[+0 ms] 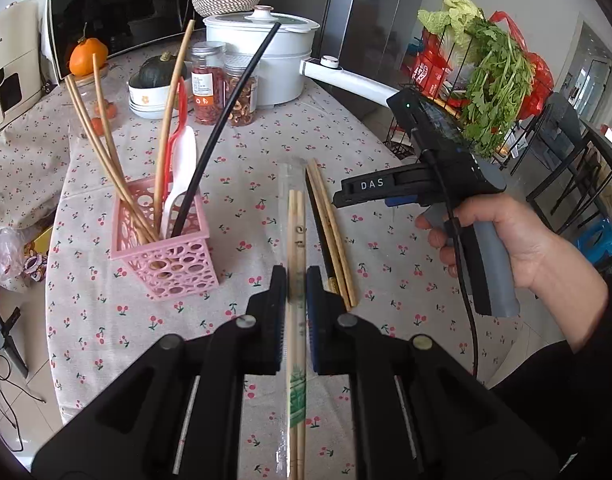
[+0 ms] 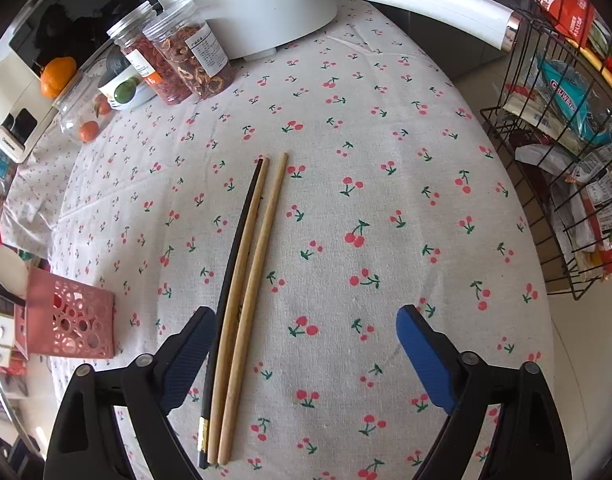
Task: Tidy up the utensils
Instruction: 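Lift the chopsticks with the left tool while the right tool grasps a wooden chopstick, then lower the held chopsticks into the pink basket with both tools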
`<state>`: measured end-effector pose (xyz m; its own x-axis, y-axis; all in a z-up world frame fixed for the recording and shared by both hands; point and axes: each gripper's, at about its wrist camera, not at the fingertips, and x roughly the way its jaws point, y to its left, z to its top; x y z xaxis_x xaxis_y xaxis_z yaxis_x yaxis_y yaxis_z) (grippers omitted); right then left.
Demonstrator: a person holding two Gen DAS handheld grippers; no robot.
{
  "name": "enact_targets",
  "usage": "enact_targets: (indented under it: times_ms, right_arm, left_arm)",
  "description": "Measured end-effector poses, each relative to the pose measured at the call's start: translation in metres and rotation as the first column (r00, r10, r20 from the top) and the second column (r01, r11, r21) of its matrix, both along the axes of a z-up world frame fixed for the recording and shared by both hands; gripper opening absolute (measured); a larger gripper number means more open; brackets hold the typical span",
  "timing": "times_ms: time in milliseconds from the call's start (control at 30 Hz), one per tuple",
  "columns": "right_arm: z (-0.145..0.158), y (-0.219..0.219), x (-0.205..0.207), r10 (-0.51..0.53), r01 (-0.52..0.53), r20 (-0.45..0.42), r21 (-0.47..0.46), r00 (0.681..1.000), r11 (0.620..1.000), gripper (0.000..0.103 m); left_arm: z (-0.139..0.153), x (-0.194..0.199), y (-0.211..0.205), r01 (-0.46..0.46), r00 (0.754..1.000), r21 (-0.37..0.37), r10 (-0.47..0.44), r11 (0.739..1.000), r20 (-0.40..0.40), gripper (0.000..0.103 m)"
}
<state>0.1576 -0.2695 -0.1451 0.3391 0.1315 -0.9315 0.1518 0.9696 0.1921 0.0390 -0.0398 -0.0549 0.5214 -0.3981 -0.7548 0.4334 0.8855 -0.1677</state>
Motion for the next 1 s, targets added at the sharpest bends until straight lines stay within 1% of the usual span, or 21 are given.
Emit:
enact_targets:
  times_ms: [67,100,133,200,233,333,500,567,600,633,667,800,900,1000]
  right_arm:
    - [-0.005,0.004,0.007,-0.012,0.012,0.003,0.027,1.000,1.000,0.067]
    - [-0.008,0.005,0.010,-0.022,0.022,0.000,0.033,1.000,0.999,0.063]
    - [-0.011,0.006,0.014,-0.029,0.029,-0.001,0.034,1.000,0.999,0.055]
    - [-0.011,0.009,0.018,-0.039,0.039,0.020,0.009,0.999,0.999,0.050]
    - [-0.012,0.011,0.020,-0.040,0.040,0.023,-0.004,0.999,0.999,0.046]
    - [-0.012,0.018,0.024,-0.026,0.027,0.037,-0.047,0.999,0.998,0.044]
    - [-0.015,0.038,0.029,0.040,-0.033,0.036,-0.169,0.999,0.985,0.041]
    - [-0.015,0.045,0.028,0.062,-0.055,0.025,-0.223,0.998,0.973,0.032]
    - [-0.015,0.046,0.028,0.065,-0.059,0.019,-0.217,0.998,0.974,0.028]
    - [-0.014,0.046,0.027,0.066,-0.062,0.010,-0.210,0.998,0.976,0.018]
    - [-0.014,0.047,0.027,0.070,-0.068,0.004,-0.200,0.998,0.977,0.011]
    - [-0.011,0.041,0.018,0.063,-0.059,0.021,-0.165,0.998,0.985,0.007]
    - [0.007,0.030,0.006,0.036,-0.024,0.097,-0.130,0.995,0.991,0.007]
    - [0.034,0.021,-0.009,0.022,-0.007,0.189,-0.079,0.982,0.997,0.007]
  left_arm:
    - [0.001,-0.002,0.009,-0.008,1.000,-0.012,0.008,1.000,-0.005,0.011]
    - [0.002,-0.002,0.012,-0.011,1.000,-0.018,0.011,1.000,-0.006,0.011]
    - [0.003,-0.002,0.015,-0.013,1.000,-0.025,0.013,1.000,-0.006,0.011]
    - [0.006,-0.003,0.021,-0.017,1.000,-0.036,0.017,0.999,-0.005,0.011]
    - [0.007,-0.003,0.024,-0.019,1.000,-0.041,0.018,0.999,-0.004,0.011]
    - [0.012,-0.004,0.034,-0.027,1.000,-0.057,0.028,0.998,0.005,0.011]
    - [0.014,-0.004,0.048,-0.052,0.999,-0.072,0.053,0.996,0.008,0.011]
    - [0.015,-0.003,0.051,-0.064,0.998,-0.079,0.065,0.995,0.008,0.011]
    - [0.016,-0.003,0.053,-0.067,0.998,-0.082,0.068,0.994,0.008,0.011]
    - [0.017,-0.004,0.055,-0.070,0.997,-0.086,0.071,0.994,0.010,0.011]
    - [0.019,-0.004,0.058,-0.073,0.997,-0.091,0.074,0.993,0.014,0.011]
    - [0.029,-0.005,0.069,-0.095,0.994,-0.115,0.100,0.989,0.039,0.011]
    - [0.035,-0.002,0.078,-0.121,0.990,-0.133,0.129,0.984,0.051,0.011]
    - [0.041,0.000,0.084,-0.144,0.985,-0.155,0.156,0.977,0.074,0.011]
